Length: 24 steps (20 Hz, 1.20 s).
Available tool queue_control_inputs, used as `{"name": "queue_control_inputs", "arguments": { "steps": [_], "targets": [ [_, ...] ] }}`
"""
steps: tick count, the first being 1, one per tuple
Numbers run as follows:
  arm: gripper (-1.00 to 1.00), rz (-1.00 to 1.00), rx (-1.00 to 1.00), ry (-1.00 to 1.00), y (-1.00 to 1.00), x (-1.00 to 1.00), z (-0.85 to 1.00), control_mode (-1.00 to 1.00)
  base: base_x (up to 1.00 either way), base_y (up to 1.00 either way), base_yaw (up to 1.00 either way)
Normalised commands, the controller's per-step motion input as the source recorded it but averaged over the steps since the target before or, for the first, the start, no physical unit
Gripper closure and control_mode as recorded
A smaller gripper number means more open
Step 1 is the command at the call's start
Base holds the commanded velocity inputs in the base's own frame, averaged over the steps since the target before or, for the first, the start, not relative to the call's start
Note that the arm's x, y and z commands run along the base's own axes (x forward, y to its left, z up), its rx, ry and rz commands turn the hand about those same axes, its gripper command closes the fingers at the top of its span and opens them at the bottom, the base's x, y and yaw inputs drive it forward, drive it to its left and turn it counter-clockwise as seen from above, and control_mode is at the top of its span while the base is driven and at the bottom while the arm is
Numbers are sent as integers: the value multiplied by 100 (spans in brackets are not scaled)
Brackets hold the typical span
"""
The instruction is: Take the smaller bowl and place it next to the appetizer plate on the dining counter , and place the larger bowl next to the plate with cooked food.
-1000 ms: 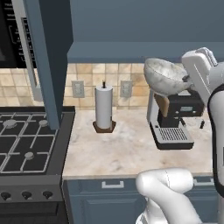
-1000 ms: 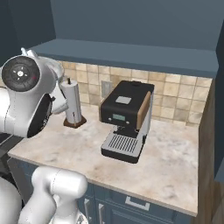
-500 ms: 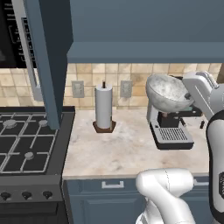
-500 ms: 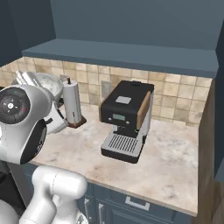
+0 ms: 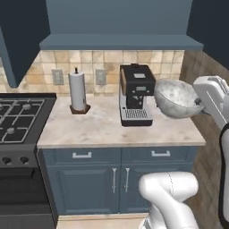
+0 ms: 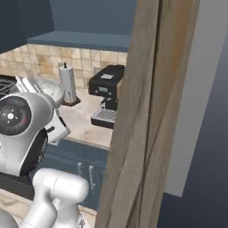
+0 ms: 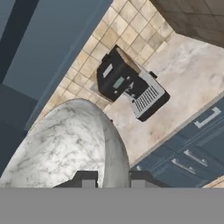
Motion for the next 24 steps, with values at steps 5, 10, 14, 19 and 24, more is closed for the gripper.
{"name": "queue_control_inputs", "arguments": {
  "steps": [5, 10, 14, 19, 24],
  "targets": [
    [100, 0, 0, 0, 0, 0, 0, 100, -100, 34, 7],
    [100, 0, 0, 0, 0, 0, 0, 100, -100, 13, 9],
    [100, 0, 0, 0, 0, 0, 0, 100, -100, 10, 7],
    [100, 0, 0, 0, 0, 0, 0, 100, -100, 7, 5],
    [100, 0, 0, 0, 0, 0, 0, 100, -100, 0, 4]
  ]
}}
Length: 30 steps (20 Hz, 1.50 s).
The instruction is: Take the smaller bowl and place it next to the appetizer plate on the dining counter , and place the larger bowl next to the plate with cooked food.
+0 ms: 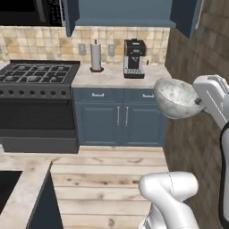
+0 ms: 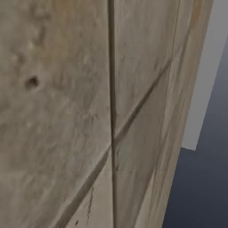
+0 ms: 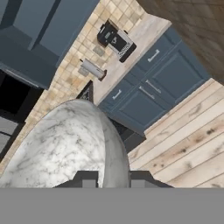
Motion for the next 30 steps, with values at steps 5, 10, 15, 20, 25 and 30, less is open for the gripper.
{"name": "queue_control_inputs", "arguments": {
  "steps": [5, 10, 15, 20, 25, 30],
  "targets": [
    [100, 0, 0, 0, 0, 0, 0, 100, -100, 7, 3],
    [100, 0, 0, 0, 0, 0, 0, 100, -100, 16, 1],
    [100, 0, 0, 0, 0, 0, 0, 100, -100, 11, 0],
    [100, 0, 0, 0, 0, 0, 0, 100, -100, 70, 0],
    [100, 0, 0, 0, 0, 0, 0, 100, -100, 100, 0],
    [100, 0, 0, 0, 0, 0, 0, 100, -100, 100, 0]
  ]
}}
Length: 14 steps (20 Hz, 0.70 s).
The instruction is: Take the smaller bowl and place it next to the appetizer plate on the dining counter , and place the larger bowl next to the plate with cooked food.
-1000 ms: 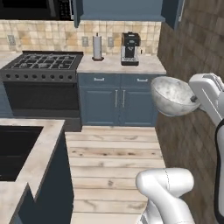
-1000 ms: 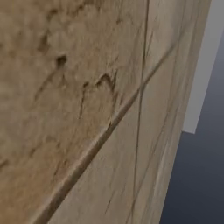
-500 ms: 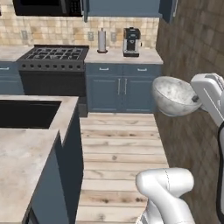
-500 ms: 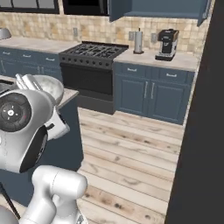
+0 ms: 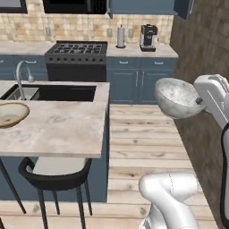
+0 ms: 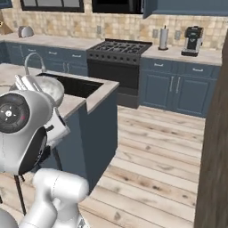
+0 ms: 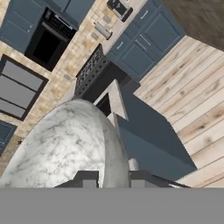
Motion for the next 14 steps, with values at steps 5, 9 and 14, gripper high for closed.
{"name": "queue_control_inputs", "arguments": {
  "steps": [5, 9, 14],
  "targets": [
    [100, 0, 0, 0, 0, 0, 0, 100, -80, 100, -3],
    [100, 0, 0, 0, 0, 0, 0, 100, -19, 100, -11],
    [100, 0, 0, 0, 0, 0, 0, 100, 0, 100, -15]
  ]
}}
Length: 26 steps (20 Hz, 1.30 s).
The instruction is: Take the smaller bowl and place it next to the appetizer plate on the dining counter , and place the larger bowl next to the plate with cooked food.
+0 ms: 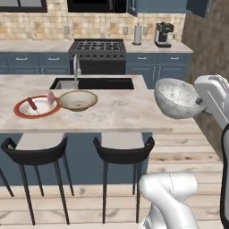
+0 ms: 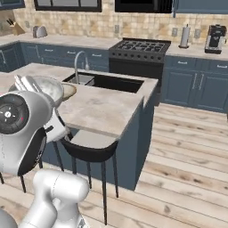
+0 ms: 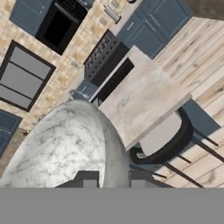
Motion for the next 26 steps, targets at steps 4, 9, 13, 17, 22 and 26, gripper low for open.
{"name": "queue_control_inputs", "arguments": {
  "steps": [4, 9, 13, 17, 22, 26],
  "targets": [
    [100, 0, 0, 0, 0, 0, 0, 100, 1, 100, -18],
    [100, 0, 0, 0, 0, 0, 0, 100, 0, 100, -13],
    [100, 0, 0, 0, 0, 0, 0, 100, 0, 100, -12],
    [100, 0, 0, 0, 0, 0, 0, 100, 0, 100, -15],
    [100, 0, 0, 0, 0, 0, 0, 100, 48, 100, -14],
    [100, 0, 0, 0, 0, 0, 0, 100, 100, 46, -2]
  ]
}}
